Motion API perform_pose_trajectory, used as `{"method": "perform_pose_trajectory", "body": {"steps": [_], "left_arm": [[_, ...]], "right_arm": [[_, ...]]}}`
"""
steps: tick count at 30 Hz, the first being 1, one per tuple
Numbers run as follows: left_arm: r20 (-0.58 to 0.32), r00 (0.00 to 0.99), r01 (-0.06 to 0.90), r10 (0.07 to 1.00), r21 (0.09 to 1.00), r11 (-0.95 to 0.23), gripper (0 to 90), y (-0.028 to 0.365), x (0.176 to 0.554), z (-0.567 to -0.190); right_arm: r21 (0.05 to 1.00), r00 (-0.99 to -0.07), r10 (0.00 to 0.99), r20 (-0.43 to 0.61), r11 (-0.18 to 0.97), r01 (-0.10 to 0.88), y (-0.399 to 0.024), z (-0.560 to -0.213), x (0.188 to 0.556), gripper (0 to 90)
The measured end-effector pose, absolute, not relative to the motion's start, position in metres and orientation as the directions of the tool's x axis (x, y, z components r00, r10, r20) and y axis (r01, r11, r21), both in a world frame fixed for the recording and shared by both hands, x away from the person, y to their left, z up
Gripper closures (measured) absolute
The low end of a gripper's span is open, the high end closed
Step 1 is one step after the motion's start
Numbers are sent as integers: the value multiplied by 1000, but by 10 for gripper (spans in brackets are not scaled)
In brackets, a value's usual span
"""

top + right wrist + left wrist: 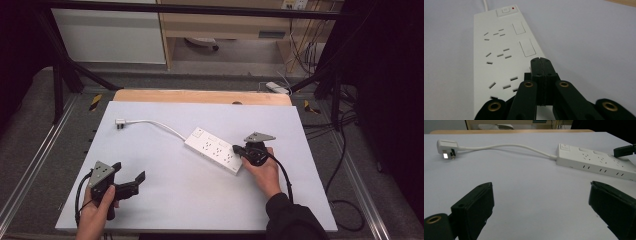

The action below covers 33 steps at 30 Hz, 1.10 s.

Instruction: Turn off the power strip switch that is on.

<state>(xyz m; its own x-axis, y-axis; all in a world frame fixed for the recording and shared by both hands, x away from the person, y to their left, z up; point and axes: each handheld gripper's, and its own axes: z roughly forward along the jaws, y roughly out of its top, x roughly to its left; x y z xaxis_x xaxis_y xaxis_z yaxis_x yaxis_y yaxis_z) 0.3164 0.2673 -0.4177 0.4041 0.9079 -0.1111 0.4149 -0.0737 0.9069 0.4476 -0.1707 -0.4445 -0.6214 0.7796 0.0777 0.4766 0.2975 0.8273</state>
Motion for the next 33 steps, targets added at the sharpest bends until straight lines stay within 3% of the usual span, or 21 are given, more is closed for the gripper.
{"method": "perform_pose_trajectory", "body": {"steps": [33], "left_arm": [[-112,405,414,908,907,-73,62,267,316,-418]], "right_arm": [[846,-620,777,109,255,469,-170,-439,445,890]]}}
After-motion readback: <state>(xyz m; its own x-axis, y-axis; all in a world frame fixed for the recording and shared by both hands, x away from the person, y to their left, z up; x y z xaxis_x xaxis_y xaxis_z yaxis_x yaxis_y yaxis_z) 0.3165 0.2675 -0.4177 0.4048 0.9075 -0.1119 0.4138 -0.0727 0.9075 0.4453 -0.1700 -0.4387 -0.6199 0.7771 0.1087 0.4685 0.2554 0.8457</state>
